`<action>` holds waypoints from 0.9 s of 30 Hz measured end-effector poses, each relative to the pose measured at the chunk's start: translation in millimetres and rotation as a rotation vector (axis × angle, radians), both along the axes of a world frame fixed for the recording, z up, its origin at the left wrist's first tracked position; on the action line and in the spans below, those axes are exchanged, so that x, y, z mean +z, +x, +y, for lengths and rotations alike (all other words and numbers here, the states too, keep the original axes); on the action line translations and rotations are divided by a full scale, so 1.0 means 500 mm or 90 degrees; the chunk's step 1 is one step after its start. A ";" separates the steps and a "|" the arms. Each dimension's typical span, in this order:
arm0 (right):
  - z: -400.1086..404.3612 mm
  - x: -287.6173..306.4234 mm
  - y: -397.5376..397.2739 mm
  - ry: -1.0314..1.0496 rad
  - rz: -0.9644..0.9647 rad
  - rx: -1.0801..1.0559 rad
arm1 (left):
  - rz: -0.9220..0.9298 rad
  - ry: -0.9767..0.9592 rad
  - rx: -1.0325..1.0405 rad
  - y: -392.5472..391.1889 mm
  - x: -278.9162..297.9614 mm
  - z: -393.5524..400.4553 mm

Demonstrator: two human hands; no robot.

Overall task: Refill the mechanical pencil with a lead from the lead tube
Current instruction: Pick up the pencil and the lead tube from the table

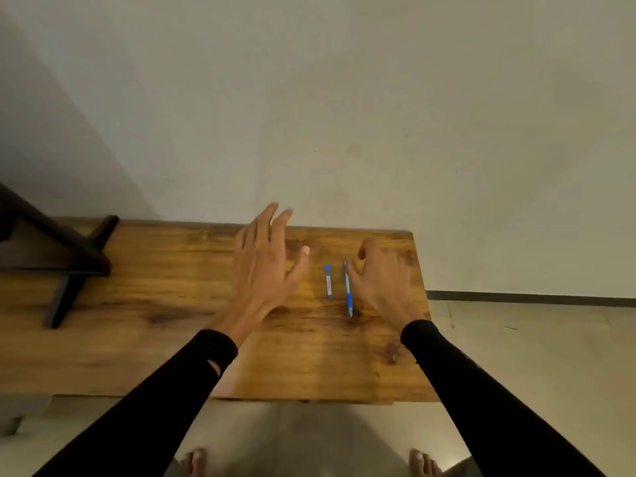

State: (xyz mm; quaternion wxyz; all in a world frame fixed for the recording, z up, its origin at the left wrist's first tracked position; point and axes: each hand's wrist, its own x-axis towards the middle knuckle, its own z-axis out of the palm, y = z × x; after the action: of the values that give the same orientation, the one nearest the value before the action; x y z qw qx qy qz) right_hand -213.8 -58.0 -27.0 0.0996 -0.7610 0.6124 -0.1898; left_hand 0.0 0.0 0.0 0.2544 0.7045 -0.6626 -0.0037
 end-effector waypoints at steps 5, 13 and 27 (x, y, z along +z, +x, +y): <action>0.008 -0.051 0.025 0.223 0.031 -0.024 | 0.081 0.016 0.007 -0.019 -0.038 0.025; 0.010 -0.050 0.016 0.177 -0.142 -0.011 | 0.355 0.136 -0.048 -0.057 -0.087 0.019; 0.012 -0.018 0.002 0.224 -0.471 0.098 | 0.265 0.163 -0.064 -0.051 -0.088 0.003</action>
State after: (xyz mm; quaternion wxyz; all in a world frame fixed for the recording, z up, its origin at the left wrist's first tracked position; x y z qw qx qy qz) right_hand -212.8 -52.0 -36.1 0.4553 -0.6564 0.4995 -0.3351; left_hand -25.4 1.3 -43.9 0.2932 0.6811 -0.6245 -0.2453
